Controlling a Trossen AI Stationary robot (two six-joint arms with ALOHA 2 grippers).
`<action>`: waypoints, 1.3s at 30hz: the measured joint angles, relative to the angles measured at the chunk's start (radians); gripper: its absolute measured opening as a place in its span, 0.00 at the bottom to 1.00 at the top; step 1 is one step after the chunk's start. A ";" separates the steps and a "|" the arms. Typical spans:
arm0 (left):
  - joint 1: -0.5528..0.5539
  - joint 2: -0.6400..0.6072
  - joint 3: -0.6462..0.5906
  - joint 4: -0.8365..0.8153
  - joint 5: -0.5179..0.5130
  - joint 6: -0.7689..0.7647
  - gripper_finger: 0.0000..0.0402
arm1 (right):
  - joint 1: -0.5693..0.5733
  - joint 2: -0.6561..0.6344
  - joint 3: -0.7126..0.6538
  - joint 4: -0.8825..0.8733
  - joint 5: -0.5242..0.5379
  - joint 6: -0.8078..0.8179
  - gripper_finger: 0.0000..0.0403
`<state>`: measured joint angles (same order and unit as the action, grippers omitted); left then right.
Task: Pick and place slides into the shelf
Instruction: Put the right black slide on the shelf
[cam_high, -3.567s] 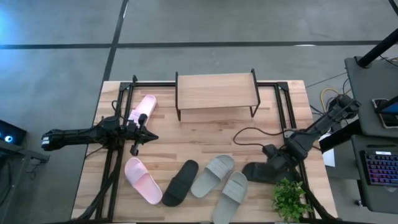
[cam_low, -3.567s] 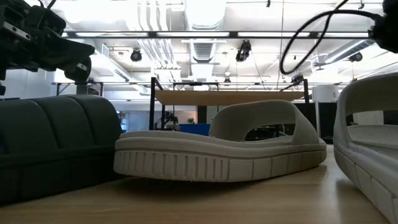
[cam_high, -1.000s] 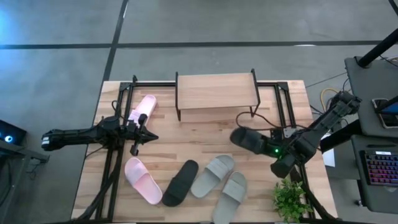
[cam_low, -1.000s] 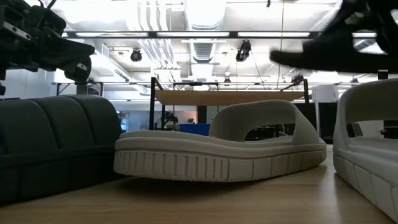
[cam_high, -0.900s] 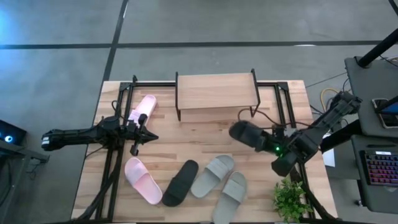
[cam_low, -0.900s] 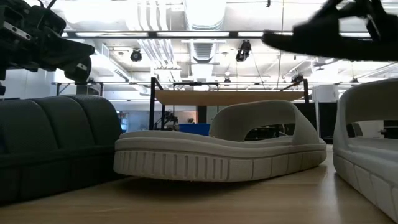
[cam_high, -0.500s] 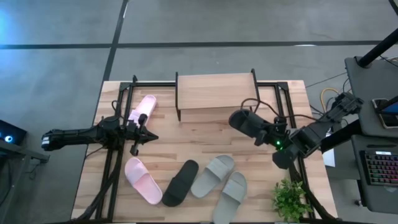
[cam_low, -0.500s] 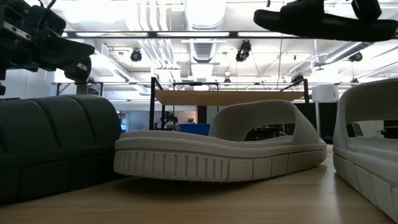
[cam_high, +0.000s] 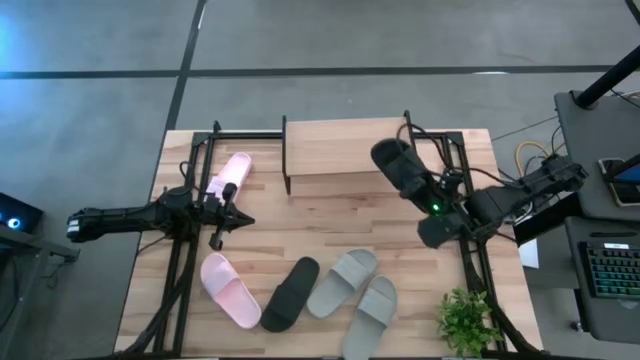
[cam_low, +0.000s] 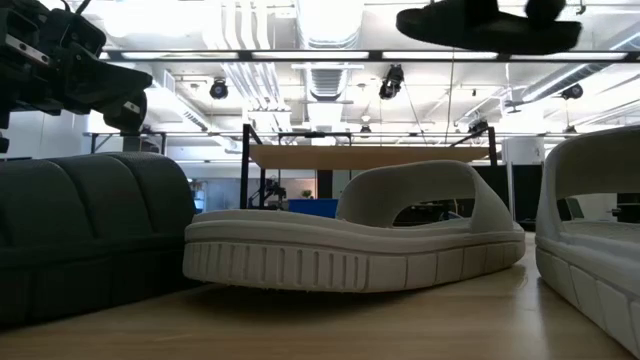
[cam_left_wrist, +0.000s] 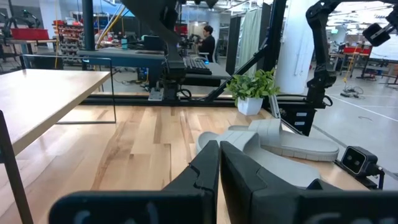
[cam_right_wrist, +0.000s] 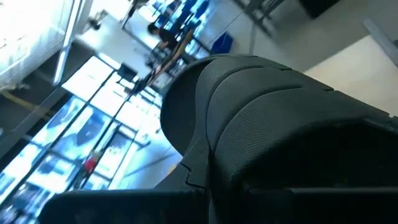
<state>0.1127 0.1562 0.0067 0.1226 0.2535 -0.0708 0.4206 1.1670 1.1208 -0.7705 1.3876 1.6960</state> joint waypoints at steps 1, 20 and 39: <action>0.000 0.000 0.000 0.000 0.000 0.000 0.00 | -0.019 0.016 0.017 -0.001 0.000 -0.011 0.03; 0.000 0.000 0.000 0.000 0.000 0.000 0.00 | -0.335 0.193 0.102 0.001 -0.211 -0.108 0.03; 0.000 0.000 0.000 0.000 0.000 0.000 0.00 | -0.542 0.264 0.102 0.039 -0.263 0.114 0.03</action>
<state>0.1127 0.1566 0.0067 0.1230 0.2538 -0.0708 -0.1218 1.4311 1.2228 -0.7312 1.1247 1.8096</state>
